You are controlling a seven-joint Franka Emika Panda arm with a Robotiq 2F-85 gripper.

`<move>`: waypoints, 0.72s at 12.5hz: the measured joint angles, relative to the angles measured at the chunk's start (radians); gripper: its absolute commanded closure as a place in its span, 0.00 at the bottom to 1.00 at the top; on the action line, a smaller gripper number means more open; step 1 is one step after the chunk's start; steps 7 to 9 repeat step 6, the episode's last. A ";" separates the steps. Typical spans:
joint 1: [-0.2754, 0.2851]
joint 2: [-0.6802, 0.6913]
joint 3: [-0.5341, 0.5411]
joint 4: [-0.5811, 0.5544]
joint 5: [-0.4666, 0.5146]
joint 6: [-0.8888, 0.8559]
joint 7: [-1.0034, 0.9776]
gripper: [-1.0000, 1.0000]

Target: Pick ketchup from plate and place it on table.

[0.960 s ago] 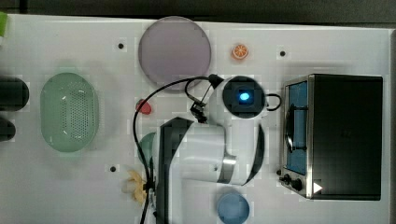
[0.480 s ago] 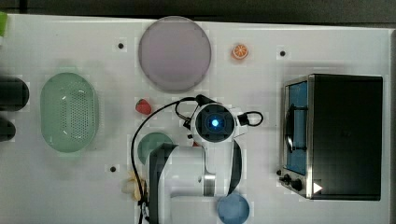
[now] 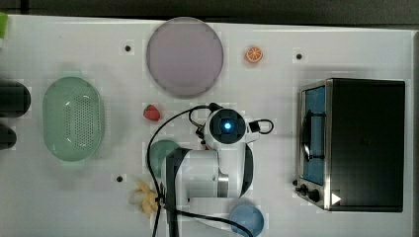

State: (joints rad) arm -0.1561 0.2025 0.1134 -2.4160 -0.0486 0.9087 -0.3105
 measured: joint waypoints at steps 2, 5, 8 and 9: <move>-0.004 -0.016 -0.006 0.016 0.007 -0.073 0.034 0.00; -0.008 -0.087 0.003 0.105 0.000 -0.265 0.077 0.00; -0.007 -0.116 0.007 0.162 0.001 -0.307 0.098 0.00; -0.007 -0.116 0.007 0.162 0.001 -0.307 0.098 0.00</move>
